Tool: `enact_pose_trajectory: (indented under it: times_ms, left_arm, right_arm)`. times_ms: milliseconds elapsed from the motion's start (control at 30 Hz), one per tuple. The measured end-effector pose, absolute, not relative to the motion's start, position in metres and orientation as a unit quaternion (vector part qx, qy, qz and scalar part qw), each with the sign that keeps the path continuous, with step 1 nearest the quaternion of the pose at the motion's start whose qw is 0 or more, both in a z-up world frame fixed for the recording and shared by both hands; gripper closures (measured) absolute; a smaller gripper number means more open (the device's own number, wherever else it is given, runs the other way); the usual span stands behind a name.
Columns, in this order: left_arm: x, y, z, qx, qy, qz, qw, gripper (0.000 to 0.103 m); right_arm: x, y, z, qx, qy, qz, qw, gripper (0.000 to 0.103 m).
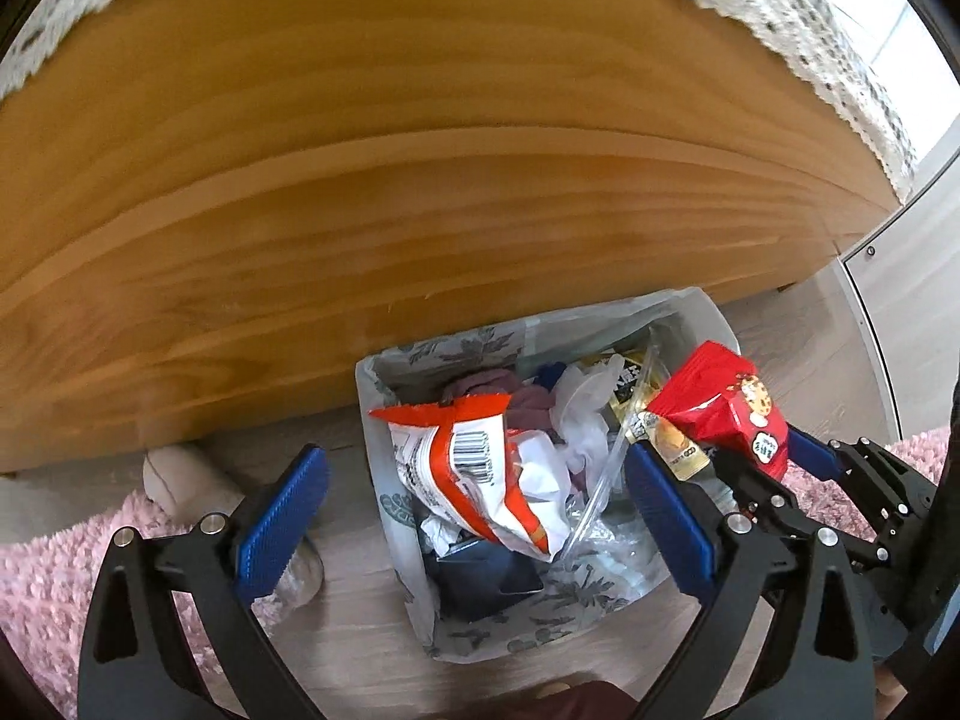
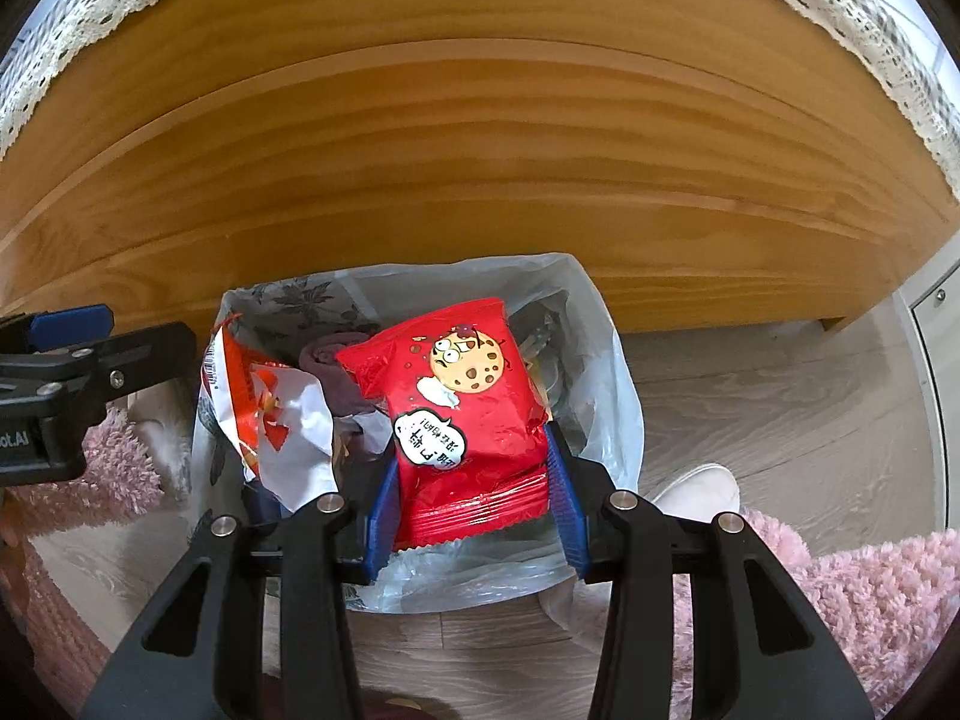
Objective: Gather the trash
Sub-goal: 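Open the right tool over the bin releasing the red cookie bag, then raise both open tools from the bin and move toward the bed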
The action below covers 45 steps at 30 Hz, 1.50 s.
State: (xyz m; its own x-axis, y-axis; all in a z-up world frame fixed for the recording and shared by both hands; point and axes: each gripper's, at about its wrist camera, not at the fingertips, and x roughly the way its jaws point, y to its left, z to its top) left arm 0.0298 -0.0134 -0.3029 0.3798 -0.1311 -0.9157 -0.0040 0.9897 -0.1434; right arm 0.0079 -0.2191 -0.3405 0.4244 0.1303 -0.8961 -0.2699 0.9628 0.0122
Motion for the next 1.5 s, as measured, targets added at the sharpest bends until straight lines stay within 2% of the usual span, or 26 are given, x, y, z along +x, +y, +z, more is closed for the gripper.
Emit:
enact_pose_trajectory:
  times_ms: [33,200,433,1167,1500]
  left_arm:
    - [0.029,-0.014,-0.302,-0.059,0.555,-0.038,0.829,0.008]
    - [0.030,-0.012,-0.304,-0.062,0.557,-0.030,0.828,0.008]
    - [0.030,-0.011,-0.305,-0.064,0.557,-0.030,0.827,0.008]
    - [0.027,-0.017,-0.299,-0.061,0.550,-0.050,0.831,0.008]
    - [0.020,-0.022,-0.274,-0.039,0.506,-0.057,0.859,0.008]
  right_arm:
    - [0.008,-0.220,-0.340,-0.064,0.522,0.117,0.843,0.058]
    - [0.007,-0.220,-0.336,-0.060,0.515,0.117,0.847,0.023]
    - [0.009,-0.221,-0.339,-0.054,0.515,0.112,0.848,0.008]
    - [0.014,-0.226,-0.336,-0.035,0.517,0.110,0.848,0.008]
    - [0.012,-0.228,-0.318,-0.044,0.483,0.107,0.868,0.008]
